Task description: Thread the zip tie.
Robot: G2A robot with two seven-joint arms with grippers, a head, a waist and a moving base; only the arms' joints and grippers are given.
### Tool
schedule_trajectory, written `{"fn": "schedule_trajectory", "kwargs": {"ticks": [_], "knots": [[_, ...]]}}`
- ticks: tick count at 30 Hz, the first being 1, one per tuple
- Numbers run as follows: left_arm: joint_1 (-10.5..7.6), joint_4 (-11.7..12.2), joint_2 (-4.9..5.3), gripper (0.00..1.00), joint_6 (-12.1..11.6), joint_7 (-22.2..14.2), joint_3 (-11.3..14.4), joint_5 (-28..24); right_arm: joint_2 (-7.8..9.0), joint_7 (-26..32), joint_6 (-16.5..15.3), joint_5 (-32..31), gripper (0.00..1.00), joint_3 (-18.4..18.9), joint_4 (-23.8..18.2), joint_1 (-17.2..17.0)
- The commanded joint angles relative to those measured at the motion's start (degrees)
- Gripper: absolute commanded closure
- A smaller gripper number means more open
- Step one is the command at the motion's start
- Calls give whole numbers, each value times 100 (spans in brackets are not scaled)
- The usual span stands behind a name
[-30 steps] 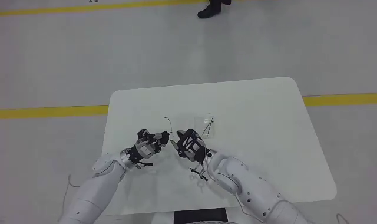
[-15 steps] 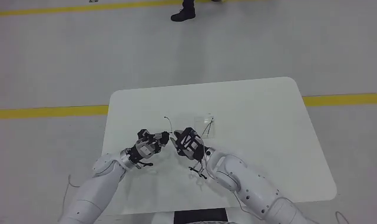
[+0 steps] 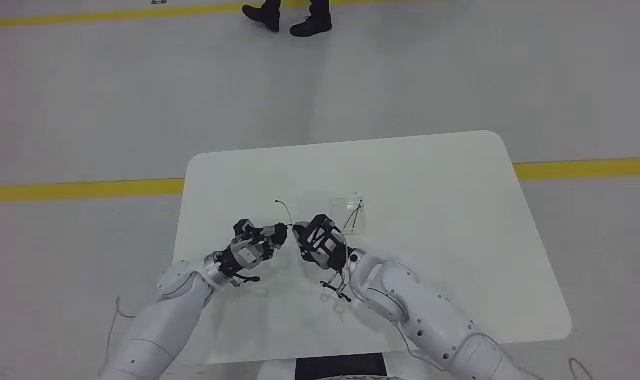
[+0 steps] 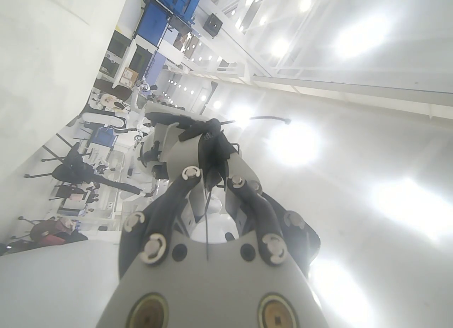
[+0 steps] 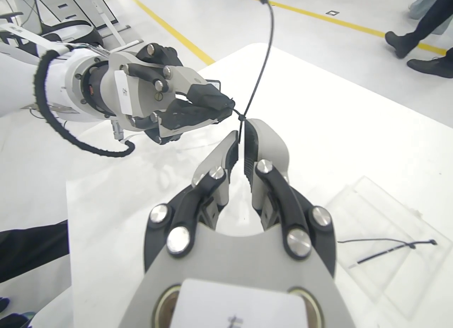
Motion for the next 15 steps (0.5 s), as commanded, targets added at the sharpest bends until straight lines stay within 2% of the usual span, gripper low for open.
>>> {"fn": "schedule_trajectory", "kwargs": {"ticks": [1, 15], "knots": [[0, 0, 0, 100, 0, 0, 0, 0, 0, 3, 3, -7, 100, 16, 2, -9], [0, 0, 0, 100, 0, 0, 0, 0, 15, -15, -14, -24, 100, 147, -14, -111]]}}
